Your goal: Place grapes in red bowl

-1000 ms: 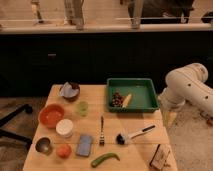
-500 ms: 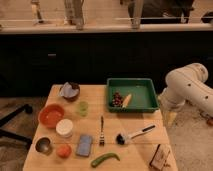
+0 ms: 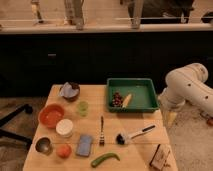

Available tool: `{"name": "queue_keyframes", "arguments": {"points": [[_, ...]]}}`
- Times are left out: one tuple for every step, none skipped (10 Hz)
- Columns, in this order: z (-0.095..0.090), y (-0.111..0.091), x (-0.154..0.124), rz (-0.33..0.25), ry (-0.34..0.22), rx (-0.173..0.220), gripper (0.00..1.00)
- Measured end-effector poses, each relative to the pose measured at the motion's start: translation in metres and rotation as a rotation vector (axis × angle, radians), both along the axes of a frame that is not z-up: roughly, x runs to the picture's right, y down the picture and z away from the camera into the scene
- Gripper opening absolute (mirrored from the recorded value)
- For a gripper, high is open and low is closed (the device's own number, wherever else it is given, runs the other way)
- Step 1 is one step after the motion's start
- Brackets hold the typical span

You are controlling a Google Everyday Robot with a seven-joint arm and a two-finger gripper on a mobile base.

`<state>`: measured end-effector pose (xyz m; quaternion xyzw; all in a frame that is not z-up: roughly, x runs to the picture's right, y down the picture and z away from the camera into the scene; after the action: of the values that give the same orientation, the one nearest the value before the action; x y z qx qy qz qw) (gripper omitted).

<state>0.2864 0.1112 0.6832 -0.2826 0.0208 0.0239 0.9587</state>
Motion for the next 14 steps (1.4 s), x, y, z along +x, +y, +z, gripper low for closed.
{"name": "queue_keyframes", "arguments": {"points": [[0.000,0.000,0.000,0.000,0.000,0.000,0.80],[0.000,0.000,0.000,0.000,0.000,0.000,0.80],[0.000,0.000,0.000,0.000,0.000,0.000,0.80],[0.000,0.000,0.000,0.000,0.000,0.000,0.80],[0.000,0.000,0.000,0.000,0.000,0.000,0.80],[0.000,0.000,0.000,0.000,0.000,0.000,0.80],[0.000,0.000,0.000,0.000,0.000,0.000,0.80],[0.000,0.000,0.000,0.000,0.000,0.000,0.80],[0.000,0.000,0.000,0.000,0.000,0.000,0.80],[0.000,0.000,0.000,0.000,0.000,0.000,0.80],[0.000,0.000,0.000,0.000,-0.001,0.000,0.80],[-0.001,-0.002,-0.001,-0.008,-0.020,0.000,0.80],[-0.001,-0.003,-0.003,-0.027,-0.053,-0.002,0.80],[-0.001,-0.004,-0.011,-0.082,-0.118,-0.018,0.80]]}}
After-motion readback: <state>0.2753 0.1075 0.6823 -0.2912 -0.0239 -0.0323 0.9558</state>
